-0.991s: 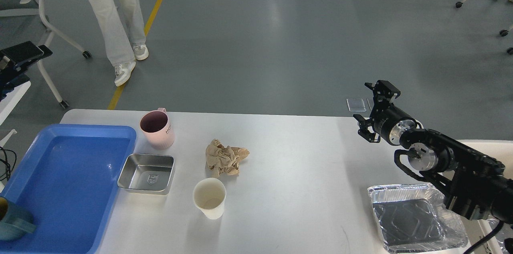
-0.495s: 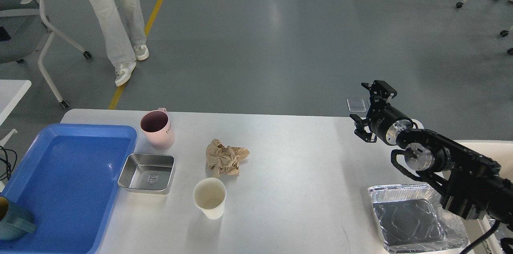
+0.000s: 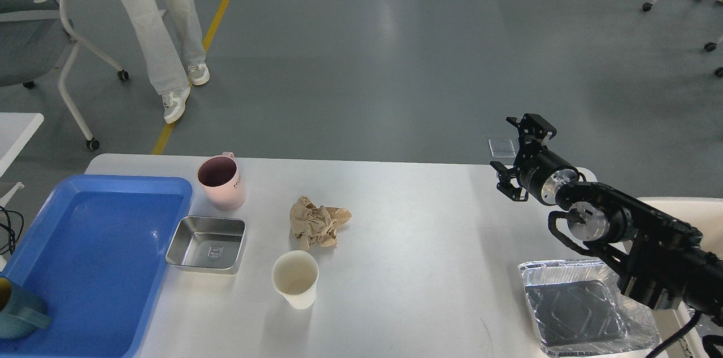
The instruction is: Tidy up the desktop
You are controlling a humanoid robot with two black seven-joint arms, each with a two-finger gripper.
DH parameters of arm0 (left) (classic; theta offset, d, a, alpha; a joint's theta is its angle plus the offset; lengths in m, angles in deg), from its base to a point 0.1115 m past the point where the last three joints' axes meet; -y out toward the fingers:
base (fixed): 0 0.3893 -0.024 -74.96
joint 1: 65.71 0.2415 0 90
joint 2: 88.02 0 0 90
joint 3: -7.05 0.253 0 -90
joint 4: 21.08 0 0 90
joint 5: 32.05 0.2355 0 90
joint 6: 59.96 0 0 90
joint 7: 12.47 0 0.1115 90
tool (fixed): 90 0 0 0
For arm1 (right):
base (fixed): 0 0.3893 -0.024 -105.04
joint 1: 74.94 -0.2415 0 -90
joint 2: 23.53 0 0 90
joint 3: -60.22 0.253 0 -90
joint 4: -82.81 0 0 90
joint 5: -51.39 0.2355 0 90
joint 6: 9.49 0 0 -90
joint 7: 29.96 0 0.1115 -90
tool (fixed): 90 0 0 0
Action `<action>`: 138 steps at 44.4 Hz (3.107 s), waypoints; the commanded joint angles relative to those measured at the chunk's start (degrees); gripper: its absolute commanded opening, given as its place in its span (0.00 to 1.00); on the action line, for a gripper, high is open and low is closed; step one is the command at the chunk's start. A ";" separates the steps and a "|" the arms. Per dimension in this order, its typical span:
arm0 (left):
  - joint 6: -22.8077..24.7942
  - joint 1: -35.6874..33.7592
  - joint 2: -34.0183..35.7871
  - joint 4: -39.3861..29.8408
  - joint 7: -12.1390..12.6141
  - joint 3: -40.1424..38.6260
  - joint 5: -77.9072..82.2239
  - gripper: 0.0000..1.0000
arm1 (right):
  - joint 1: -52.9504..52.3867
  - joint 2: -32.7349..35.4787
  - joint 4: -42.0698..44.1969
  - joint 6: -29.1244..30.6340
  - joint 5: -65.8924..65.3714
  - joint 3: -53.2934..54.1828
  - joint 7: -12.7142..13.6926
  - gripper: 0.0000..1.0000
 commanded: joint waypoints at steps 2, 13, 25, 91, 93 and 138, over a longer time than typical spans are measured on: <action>-5.82 1.94 -6.09 2.44 0.81 1.08 0.70 0.93 | 0.04 0.00 0.01 0.00 -0.43 -0.01 0.00 1.00; -16.79 6.24 -27.40 15.51 2.99 6.69 7.54 0.93 | 0.04 -0.09 0.01 -0.09 -1.31 -0.09 0.09 1.00; -24.01 6.16 -43.01 26.44 5.11 12.95 9.14 0.93 | 0.30 -0.27 0.36 -0.18 -1.40 -0.09 0.09 1.00; -29.47 6.77 -70.09 51.14 5.20 24.03 9.05 0.51 | 0.74 -0.97 1.59 -1.41 -3.33 -0.18 0.18 1.00; -29.47 7.30 -70.09 51.14 5.20 23.94 9.05 0.49 | 0.74 -0.97 1.59 -1.41 -3.33 -0.18 0.09 1.00; -27.71 7.48 -70.26 51.14 3.97 24.03 9.05 0.04 | 0.92 0.17 1.68 -1.32 -3.33 -0.18 0.26 1.00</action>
